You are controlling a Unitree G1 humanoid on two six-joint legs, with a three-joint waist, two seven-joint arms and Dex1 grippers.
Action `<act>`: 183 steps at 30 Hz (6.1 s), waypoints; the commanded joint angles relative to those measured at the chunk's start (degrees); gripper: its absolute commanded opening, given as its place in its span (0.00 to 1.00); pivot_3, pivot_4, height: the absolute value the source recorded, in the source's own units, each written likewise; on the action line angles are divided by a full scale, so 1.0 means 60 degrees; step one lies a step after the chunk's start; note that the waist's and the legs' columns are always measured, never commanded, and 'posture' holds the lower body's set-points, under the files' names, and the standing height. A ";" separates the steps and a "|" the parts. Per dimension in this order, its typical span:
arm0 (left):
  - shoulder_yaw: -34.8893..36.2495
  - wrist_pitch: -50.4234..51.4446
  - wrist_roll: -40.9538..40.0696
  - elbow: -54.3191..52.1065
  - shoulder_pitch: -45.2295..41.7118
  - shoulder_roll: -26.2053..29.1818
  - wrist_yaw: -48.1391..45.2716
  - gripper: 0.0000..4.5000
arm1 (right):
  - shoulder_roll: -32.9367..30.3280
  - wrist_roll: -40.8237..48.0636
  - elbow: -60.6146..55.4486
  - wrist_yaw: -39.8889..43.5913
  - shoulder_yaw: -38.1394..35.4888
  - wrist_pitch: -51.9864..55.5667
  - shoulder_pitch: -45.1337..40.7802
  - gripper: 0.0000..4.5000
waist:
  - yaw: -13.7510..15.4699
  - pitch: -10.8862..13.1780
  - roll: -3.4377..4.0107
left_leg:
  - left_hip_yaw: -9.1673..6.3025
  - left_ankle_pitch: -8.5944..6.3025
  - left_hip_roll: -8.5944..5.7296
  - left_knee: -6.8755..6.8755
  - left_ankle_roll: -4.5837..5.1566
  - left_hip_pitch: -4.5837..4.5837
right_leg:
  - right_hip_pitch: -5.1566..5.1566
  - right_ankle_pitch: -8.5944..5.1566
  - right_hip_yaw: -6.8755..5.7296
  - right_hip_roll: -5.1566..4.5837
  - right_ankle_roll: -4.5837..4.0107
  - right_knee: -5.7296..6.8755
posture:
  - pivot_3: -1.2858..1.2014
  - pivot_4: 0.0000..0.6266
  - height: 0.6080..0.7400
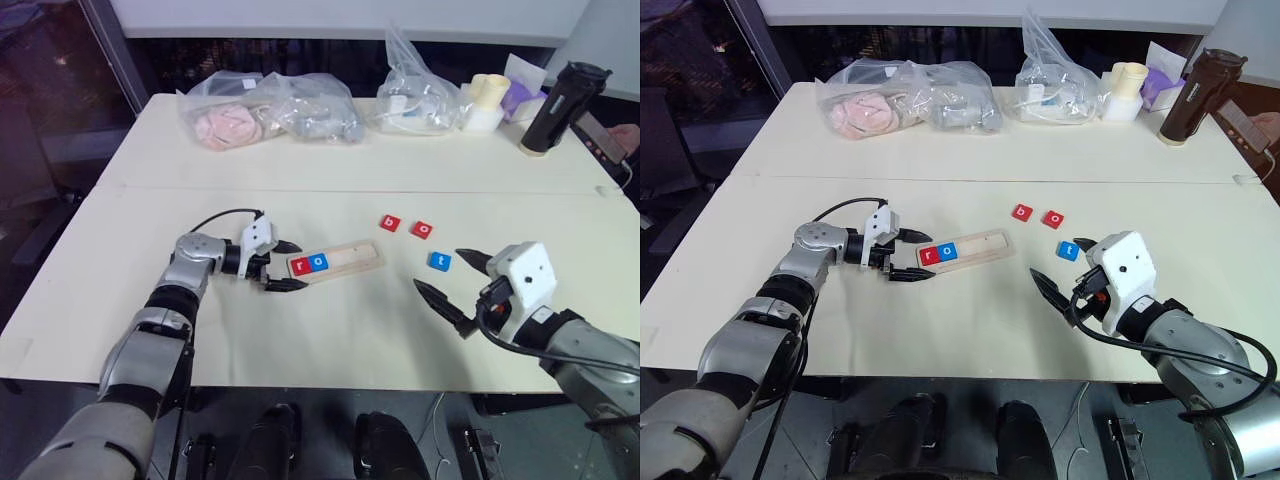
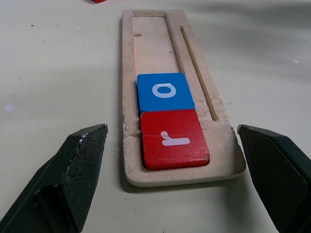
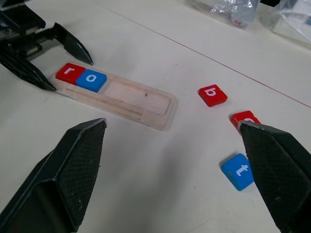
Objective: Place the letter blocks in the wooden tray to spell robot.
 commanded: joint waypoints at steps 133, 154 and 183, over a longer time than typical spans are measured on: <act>0.1901 0.6481 -0.4560 -1.0797 0.4908 0.3389 0.0798 0.99 | 0.2542 -0.2661 0.4772 -0.2262 0.3354 0.1774 -0.6276 1.00 | -0.0238 -0.0015 0.0061 | 0.0000 -0.0002 0.0008 -0.0057 -0.0007 0.0037 | -0.0034 0.0013 0.0067 -0.0003 -0.0034 -0.0015 | 0.52 0.24 0.98; 0.2012 0.7173 -0.5046 -1.2105 0.5054 0.3168 0.2031 0.99 | 0.6644 -0.4815 1.1279 -0.6844 0.2099 0.1307 -1.0083 1.00 | -0.0309 -0.0013 0.0067 | 0.0026 0.0040 0.0004 -0.0094 -0.0071 0.0037 | -0.0080 0.0025 0.0102 0.0045 -0.0044 0.0038 | 0.52 0.24 0.98; 0.1750 0.6890 -0.4742 -1.2227 0.5109 0.2977 0.2479 1.00 | 0.7526 -0.3925 1.4594 -0.8792 -0.0450 0.0682 -1.1383 0.79 | -0.0351 -0.0020 0.0055 | 0.0107 0.0068 0.0018 -0.0123 -0.0099 0.0071 | -0.0165 0.0030 0.0227 0.0069 -0.0065 0.0167 | 0.52 0.24 0.98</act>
